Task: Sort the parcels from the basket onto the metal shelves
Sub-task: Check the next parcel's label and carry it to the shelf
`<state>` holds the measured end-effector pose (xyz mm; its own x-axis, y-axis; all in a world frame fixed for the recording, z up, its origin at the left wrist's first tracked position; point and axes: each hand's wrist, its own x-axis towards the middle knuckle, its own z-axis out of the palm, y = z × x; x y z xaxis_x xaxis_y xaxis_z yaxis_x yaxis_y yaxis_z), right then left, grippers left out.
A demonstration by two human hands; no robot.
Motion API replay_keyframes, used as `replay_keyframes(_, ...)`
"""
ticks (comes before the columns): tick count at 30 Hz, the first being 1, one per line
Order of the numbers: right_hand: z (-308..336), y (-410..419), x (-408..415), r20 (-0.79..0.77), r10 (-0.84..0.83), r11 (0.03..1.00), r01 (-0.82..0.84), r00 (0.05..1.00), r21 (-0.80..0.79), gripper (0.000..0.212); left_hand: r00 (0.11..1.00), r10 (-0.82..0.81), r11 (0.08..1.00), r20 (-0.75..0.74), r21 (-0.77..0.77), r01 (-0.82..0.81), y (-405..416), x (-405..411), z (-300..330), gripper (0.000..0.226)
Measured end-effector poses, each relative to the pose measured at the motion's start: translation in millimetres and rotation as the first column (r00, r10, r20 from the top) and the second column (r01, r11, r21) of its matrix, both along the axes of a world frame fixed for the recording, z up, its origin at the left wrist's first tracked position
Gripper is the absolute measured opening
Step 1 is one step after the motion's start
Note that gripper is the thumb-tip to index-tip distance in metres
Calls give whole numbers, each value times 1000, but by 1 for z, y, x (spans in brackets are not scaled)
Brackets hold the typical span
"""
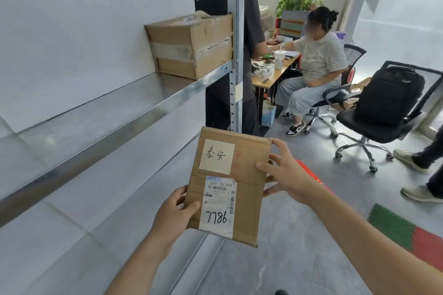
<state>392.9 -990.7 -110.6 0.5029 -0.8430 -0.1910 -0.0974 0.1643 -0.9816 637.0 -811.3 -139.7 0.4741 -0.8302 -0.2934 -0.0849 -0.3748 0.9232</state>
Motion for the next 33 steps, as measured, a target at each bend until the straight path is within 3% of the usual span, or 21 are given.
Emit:
replay_keyframes(7,-13,-113,20,14,90,995,-91,996,30,62,966,248,968,-73,57,-244,-94,-4,-12,39)
replay_keyframes(15,-15,-224,42,33,179,977,-181,983,110,58,861,483,875,-161,77,-477,-182,-5,-19,34)
replay_keyframes(23,-35,-253,86,60,236,946,-244,970,212,62,794,606,795,-51,74,-602,-202,32,-16,31)
replay_keyframes(33,-58,-250,136,75,134,917,-152,988,368,57,772,634,773,-53,9,-634,-230,95,-23,17)
